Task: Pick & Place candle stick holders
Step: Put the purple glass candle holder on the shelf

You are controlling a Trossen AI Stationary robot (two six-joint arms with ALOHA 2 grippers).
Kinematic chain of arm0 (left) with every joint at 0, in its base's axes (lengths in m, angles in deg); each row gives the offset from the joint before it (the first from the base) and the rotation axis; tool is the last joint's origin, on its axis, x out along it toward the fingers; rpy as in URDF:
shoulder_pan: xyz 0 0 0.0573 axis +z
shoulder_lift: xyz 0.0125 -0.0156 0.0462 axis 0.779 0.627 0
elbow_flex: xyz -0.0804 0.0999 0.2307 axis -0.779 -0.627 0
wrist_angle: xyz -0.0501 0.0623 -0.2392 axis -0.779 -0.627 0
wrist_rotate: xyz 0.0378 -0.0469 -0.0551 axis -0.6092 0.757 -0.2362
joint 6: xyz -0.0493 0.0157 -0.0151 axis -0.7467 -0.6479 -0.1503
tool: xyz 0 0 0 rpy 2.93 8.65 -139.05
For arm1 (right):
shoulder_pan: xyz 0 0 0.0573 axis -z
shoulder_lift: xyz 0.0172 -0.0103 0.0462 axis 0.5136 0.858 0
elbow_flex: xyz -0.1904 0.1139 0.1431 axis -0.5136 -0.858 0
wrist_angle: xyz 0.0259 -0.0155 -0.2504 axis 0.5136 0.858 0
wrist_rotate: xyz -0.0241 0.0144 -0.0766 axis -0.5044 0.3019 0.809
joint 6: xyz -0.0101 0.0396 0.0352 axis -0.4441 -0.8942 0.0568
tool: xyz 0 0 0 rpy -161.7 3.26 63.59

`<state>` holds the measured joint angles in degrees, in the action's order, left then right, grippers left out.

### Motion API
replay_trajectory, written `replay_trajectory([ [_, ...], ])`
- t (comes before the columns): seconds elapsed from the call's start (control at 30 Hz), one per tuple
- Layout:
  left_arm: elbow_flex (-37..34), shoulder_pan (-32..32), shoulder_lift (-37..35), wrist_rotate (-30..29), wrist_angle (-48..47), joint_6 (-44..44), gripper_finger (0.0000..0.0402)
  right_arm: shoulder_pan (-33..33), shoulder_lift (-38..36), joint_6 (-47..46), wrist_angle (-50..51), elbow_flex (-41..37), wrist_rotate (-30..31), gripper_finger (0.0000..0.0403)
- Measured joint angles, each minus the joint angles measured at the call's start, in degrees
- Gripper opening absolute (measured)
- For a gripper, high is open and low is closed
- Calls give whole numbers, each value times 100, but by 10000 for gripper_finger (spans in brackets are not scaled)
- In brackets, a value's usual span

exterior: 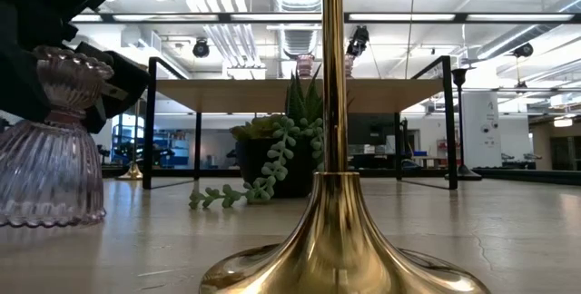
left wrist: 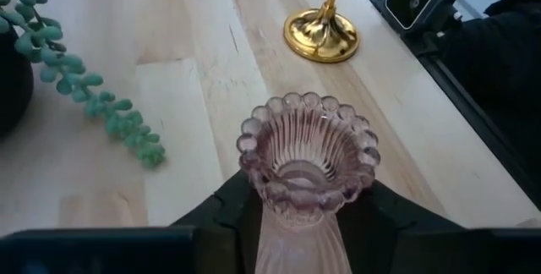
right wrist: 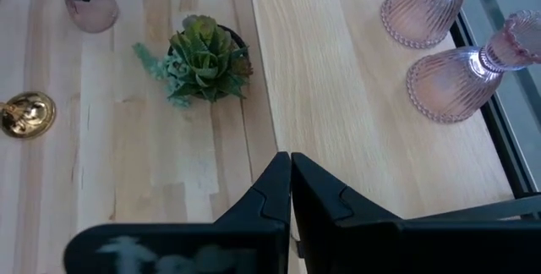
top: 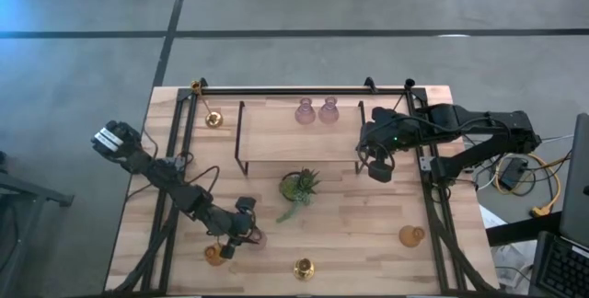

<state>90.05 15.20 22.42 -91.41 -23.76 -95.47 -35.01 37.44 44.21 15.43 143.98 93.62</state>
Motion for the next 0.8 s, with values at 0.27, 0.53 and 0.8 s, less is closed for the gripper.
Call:
replay_trajectory([
  [0.27, -2, 3, 0, -2, 100, 31, 126, 0, 0, 13, -15, 0, 0, 8],
  [0.53, 293, 223, -391, 11, 6, -171, 126, 1, 0, -7, -20, 0, -2, 8],
  [0.8, 1447, 785, -1340, -889, -2544, 189, 126, 1, -4, -10, 66, 0, -13, 8],
])
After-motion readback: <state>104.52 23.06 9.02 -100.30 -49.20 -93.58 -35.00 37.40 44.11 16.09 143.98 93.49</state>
